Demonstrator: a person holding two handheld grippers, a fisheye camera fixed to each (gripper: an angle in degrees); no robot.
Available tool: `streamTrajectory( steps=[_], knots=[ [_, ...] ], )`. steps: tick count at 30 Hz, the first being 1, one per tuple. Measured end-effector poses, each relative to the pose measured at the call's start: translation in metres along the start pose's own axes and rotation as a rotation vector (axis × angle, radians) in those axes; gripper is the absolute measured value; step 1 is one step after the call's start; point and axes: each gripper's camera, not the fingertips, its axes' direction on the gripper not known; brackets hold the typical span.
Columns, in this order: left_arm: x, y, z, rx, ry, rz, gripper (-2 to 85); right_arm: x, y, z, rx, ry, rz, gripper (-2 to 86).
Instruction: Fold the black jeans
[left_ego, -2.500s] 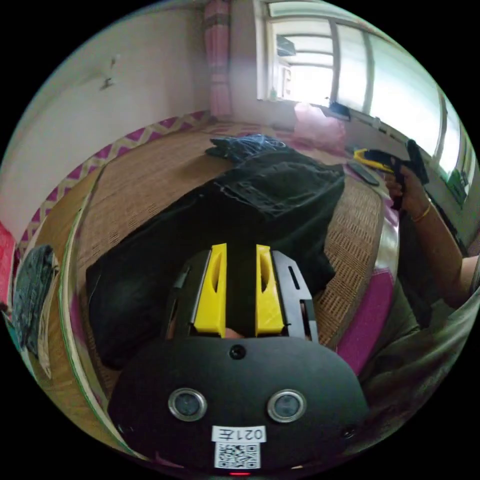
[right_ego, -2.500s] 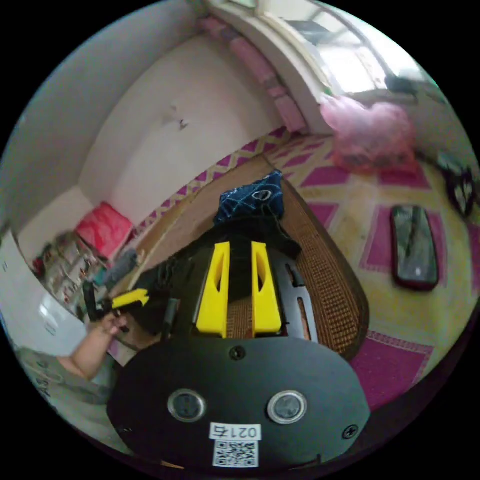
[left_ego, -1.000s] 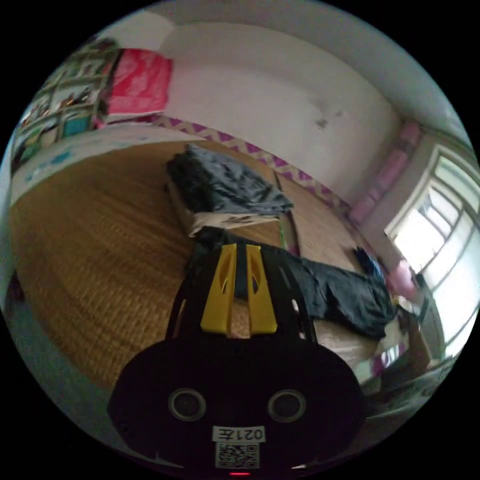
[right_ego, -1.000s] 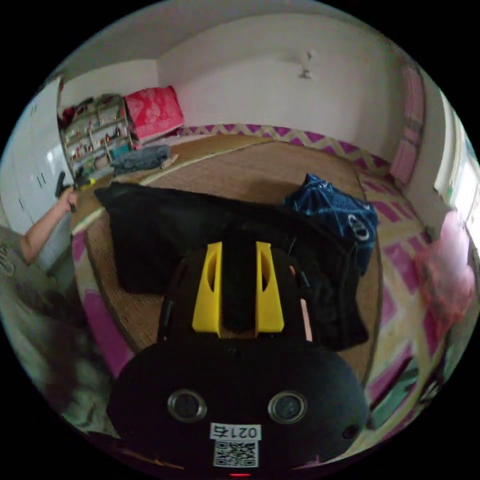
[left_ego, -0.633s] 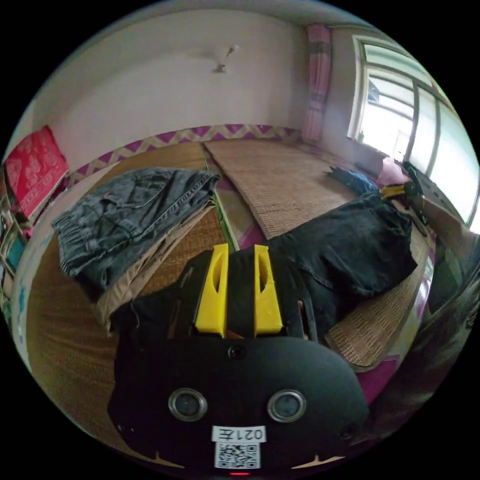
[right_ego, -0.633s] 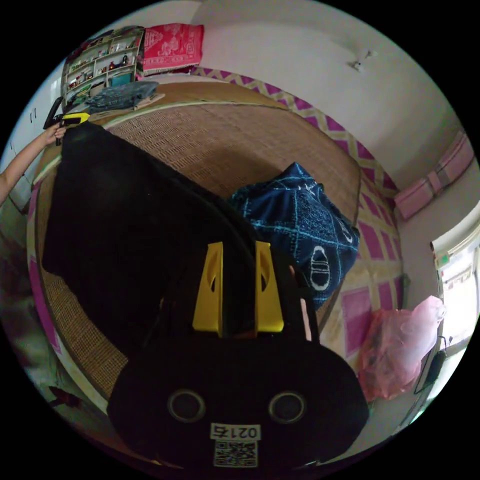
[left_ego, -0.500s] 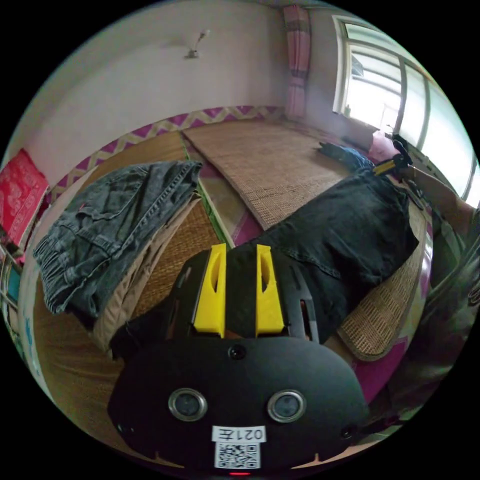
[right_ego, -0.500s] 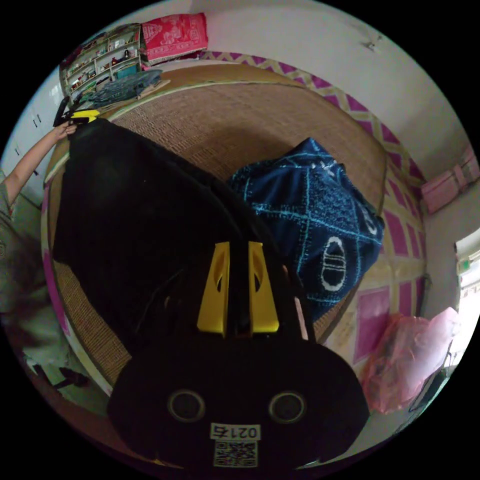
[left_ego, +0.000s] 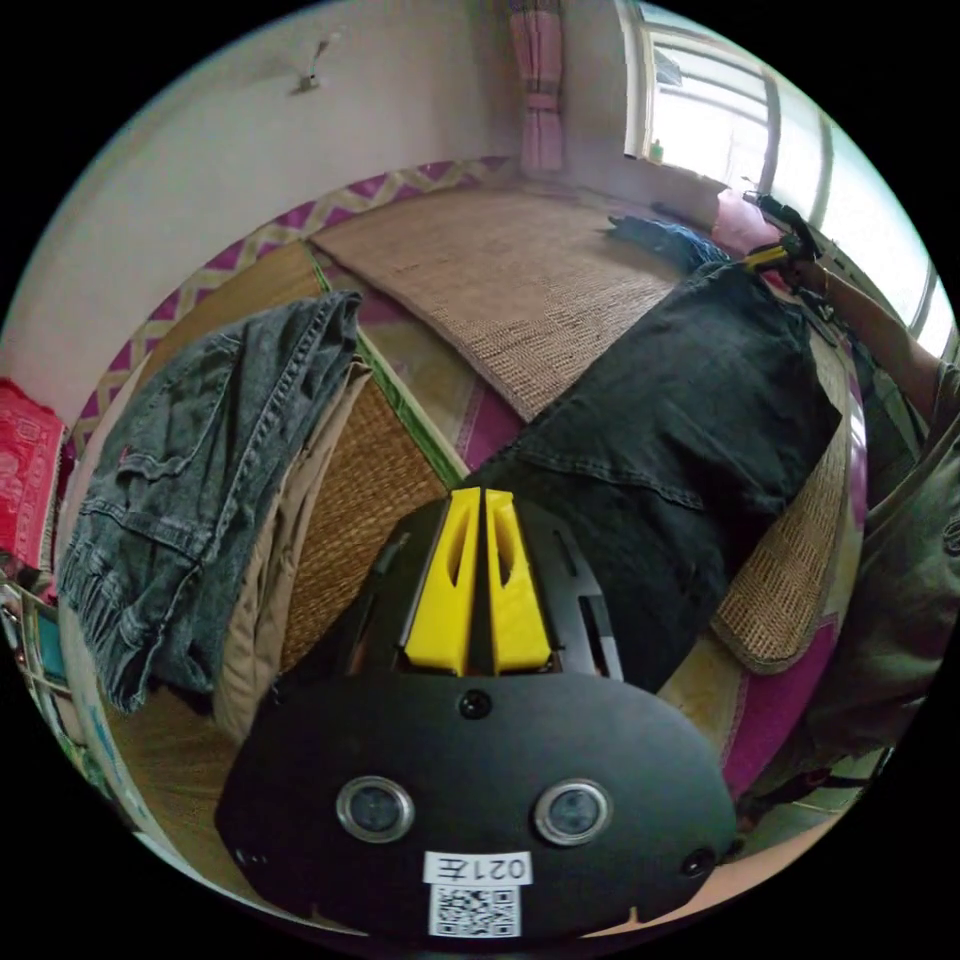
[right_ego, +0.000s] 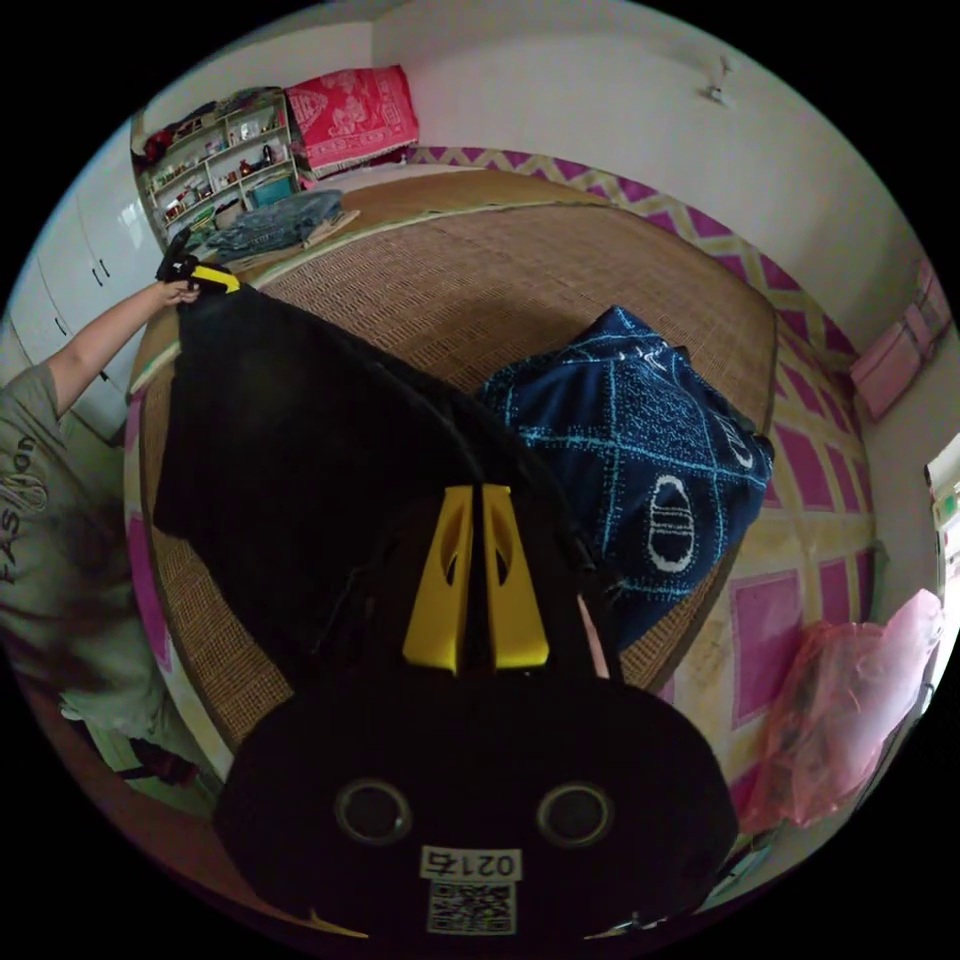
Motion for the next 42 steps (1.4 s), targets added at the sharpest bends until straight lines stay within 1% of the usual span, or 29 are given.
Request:
streamTrajectory(
  steps=[3,5,6,7,10,13,15,16,18,20,22,24,25,26,27,28,29,30,32,33,34,36,37,38,40,42],
  knots=[
    [0.019,0.005,-0.062,0.125,-0.011,0.022,-0.8,-0.008,0.016,-0.036,0.083,-0.045,-0.022,-0.8],
    [0.044,0.018,-0.128,0.247,-0.014,0.065,-0.9,-0.023,0.041,-0.081,0.190,-0.091,-0.062,-0.8],
    [0.052,0.024,-0.146,0.271,-0.011,0.076,-0.9,-0.029,0.049,-0.094,0.218,-0.102,-0.079,-0.8],
    [0.069,0.038,-0.182,0.324,-0.002,0.106,-0.9,-0.044,0.069,-0.120,0.266,-0.124,-0.122,-0.8],
    [0.113,0.084,-0.252,0.378,0.010,0.154,-0.9,-0.091,0.131,-0.172,0.338,-0.161,-0.223,-0.8],
    [0.148,0.137,-0.288,0.364,0.050,0.131,-0.9,-0.129,0.198,-0.189,0.316,-0.204,-0.233,-0.8],
    [0.164,0.165,-0.295,0.360,0.113,0.092,-0.9,-0.146,0.234,-0.178,0.254,-0.245,-0.206,-0.8],
    [0.174,0.181,-0.293,0.350,0.173,0.066,-0.9,-0.155,0.255,-0.165,0.206,-0.276,-0.184,-0.8],
    [0.189,0.198,-0.284,0.296,0.219,0.040,-0.9,-0.167,0.281,-0.139,0.119,-0.308,-0.152,-0.7],
    [0.199,0.210,-0.267,0.212,0.260,-0.033,-0.9,-0.171,0.306,-0.102,0.048,-0.339,-0.081,-0.4],
    [0.200,0.219,-0.262,0.194,0.266,-0.092,-0.9,-0.166,0.318,-0.082,0.041,-0.349,-0.011,0.1],
    [0.191,0.229,-0.278,0.277,0.301,-0.167,-0.8,-0.159,0.325,-0.082,0.081,-0.381,0.041,1.2],
    [0.183,0.235,-0.296,0.348,0.288,-0.225,-0.8,-0.159,0.326,-0.087,0.076,-0.385,0.043,3.1],
    [0.173,0.244,-0.318,0.430,0.224,-0.301,-0.7,-0.161,0.327,-0.096,0.071,-0.366,0.036,5.2],
    [0.166,0.249,-0.329,0.473,0.194,-0.346,-0.6,-0.162,0.327,-0.102,0.072,-0.352,0.033,6.3],
    [0.150,0.260,-0.348,0.534,0.122,-0.452,-0.2,-0.162,0.329,-0.113,0.081,-0.338,0.032,8.3],
    [0.137,0.269,-0.361,0.549,0.002,-0.561,0.5,-0.159,0.330,-0.126,0.109,-0.338,0.040,9.9],
    [0.130,0.272,-0.366,0.539,-0.062,-0.606,1.1,-0.157,0.331,-0.132,0.129,-0.336,0.047,10.1],
    [0.105,0.269,-0.372,0.426,-0.246,-0.684,7.9,-0.152,0.332,-0.154,0.230,-0.306,0.068,10.6],
    [0.097,0.266,-0.370,0.386,-0.265,-0.696,9.3,-0.151,0.331,-0.157,0.254,-0.297,0.073,10.6],
    [0.081,0.259,-0.364,0.309,-0.254,-0.720,12.1,-0.151,0.328,-0.162,0.295,-0.285,0.075,10.4],
    [0.062,0.250,-0.354,0.218,-0.217,-0.737,13.4,-0.150,0.321,-0.163,0.337,-0.289,0.082,10.2],
    [0.060,0.243,-0.356,0.224,-0.237,-0.712,12.6,-0.150,0.316,-0.161,0.345,-0.294,0.083,10.0],
    [0.056,0.233,-0.357,0.205,-0.195,-0.671,11.3,-0.152,0.310,-0.158,0.349,-0.297,0.075,9.7],
    [0.056,0.219,-0.363,0.170,-0.215,-0.618,8.7,-0.155,0.302,-0.151,0.342,-0.305,0.066,9.2],
    [0.049,0.208,-0.376,0.165,-0.199,-0.610,6.2,-0.158,0.295,-0.144,0.334,-0.323,0.061,8.9]
  ],
)
